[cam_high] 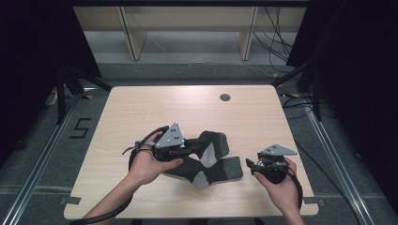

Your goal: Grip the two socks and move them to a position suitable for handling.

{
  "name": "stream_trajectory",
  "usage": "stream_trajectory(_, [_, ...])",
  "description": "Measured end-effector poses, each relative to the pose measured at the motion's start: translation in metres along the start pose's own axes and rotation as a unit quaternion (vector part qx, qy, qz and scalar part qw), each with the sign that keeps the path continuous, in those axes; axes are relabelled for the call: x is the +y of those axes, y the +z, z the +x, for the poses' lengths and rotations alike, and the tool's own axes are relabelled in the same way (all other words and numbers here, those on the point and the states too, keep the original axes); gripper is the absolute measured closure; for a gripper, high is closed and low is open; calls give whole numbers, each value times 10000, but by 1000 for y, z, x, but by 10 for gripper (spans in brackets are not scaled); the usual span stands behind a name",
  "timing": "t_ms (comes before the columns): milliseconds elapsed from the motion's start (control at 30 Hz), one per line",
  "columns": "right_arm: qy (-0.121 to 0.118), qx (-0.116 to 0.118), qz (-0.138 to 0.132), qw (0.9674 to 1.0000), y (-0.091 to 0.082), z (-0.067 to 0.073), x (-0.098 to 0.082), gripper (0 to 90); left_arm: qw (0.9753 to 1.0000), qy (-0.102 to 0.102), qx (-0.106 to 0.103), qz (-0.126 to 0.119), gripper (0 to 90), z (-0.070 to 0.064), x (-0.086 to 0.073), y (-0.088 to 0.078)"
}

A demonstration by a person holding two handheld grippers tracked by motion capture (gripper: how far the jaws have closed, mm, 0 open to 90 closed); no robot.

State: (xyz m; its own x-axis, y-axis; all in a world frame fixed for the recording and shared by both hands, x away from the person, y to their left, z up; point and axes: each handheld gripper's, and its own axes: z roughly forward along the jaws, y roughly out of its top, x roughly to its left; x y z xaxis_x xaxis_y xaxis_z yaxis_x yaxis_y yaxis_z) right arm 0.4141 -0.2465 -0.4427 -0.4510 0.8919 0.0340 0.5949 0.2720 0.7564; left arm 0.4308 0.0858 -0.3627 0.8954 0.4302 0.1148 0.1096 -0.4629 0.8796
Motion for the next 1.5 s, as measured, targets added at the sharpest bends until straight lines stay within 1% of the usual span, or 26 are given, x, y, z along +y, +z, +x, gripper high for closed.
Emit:
stream_trajectory(33, [85, -3, 31, 10000, 0, 2, 0, 467, 10000, 36, -42, 61, 747, -1, -1, 2])
stream_trajectory(267, [-59, 2, 16, 10000, 0, 0, 0, 467, 9994, 4, -247, 258, 746, -10, -14, 15])
stream_trajectory(300, [94, 10, 72, 9999, 0, 2, -1, 467, 9992, 44, -266, 288, 745, -10, -14, 16])
stream_trajectory(433, [47, 33, 51, 10000, 0, 1, -1, 467, 9986, 179, -204, 463, 744, -11, -19, 19])
stream_trajectory(500, [-172, 20, -78, 9998, 3, -1, -1, 467, 9979, 237, -138, 590, 743, -12, -22, 21])
stream_trajectory(533, [-27, 136, 15, 9999, 2, 1, -1, 467, 9970, 297, -112, 705, 742, -11, -24, 22])
stream_trajectory(567, [-74, 139, 34, 9999, 2, 1, 0, 467, 9950, 440, -63, 893, 742, -11, -25, 22])
stream_trajectory(600, [-196, -3, -42, 9998, 2, 0, 0, 467, 9926, 562, 16, 1079, 741, -12, -28, 24])
stream_trajectory(667, [-49, 52, 52, 10000, 3, 4, 0, 467, 9895, 678, 81, 1277, 740, -13, -33, 26])
stream_trajectory(700, [-226, 53, 11, 9997, 5, 4, 1, 467, 9873, 720, 94, 1412, 740, -12, -39, 28])
stream_trajectory(733, [-226, 53, 11, 9997, 5, 4, 1, 467, 9873, 720, 94, 1412, 740, -12, -39, 28])
stream_trajectory(767, [-162, 131, 32, 9998, 8, 7, 1, 467, 9851, 751, 121, 1542, 740, -10, -45, 29])
stream_trajectory(867, [-50, 132, 123, 9998, 8, 11, 3, 467, 9832, 744, 120, 1665, 739, -8, -52, 31])
stream_trajectory(900, [-221, 153, 76, 9996, 11, 11, 5, 467, 9811, 740, 60, 1788, 736, -6, -59, 34])
stream_trajectory(933, [-221, 153, 76, 9996, 11, 11, 5, 467, 9811, 740, 60, 1788, 733, -6, -59, 34])
stream_trajectory(967, [-282, 206, 54, 9994, 14, 12, 8, 467, 9795, 674, 39, 1900, 730, -2, -68, 37])
stream_trajectory(1067, [-152, 306, 108, 9994, 21, 16, 13, 469, 9775, 588, -48, 2024, 723, 0, -77, 40])
stream_trajectory(1133, [-214, 300, 127, 9992, 24, 17, 15, 471, 9778, 560, -45, 2017, 714, 1, -78, 40])
stream_trajectory(1233, [-58, 426, 335, 9985, 41, 23, 22, 490, 9796, 471, -42, 1952, 682, 3, -82, 40])
stream_trajectory(1267, [-57, 468, 319, 9984, 44, 24, 23, 494, 9815, 434, 12, 1865, 645, 3, -83, 40])
stream_trajectory(1333, [-44, 477, 403, 9980, 47, 26, 25, 502, 9821, 427, 31, 1835, 506, 4, -83, 39])
stream_trajectory(1367, [-32, 508, 484, 9975, 53, 28, 28, 508, 9849, 299, 134, 1700, 436, 7, -83, 34])
stream_trajectory(1400, [-32, 508, 484, 9975, 53, 28, 28, 508, 9849, 299, 134, 1700, 409, 7, -83, 34])
stream_trajectory(1433, [-33, 495, 522, 9974, 58, 29, 31, 510, 9883, 104, 201, 1506, 371, 10, -81, 26])
stream_trajectory(1467, [-46, 485, 553, 9973, 60, 29, 32, 510, 9883, 104, 201, 1506, 360, 10, -81, 26])
stream_trajectory(1500, [-46, 485, 553, 9973, 60, 29, 32, 510, 9905, -42, 253, 1349, 360, 13, -80, 17])
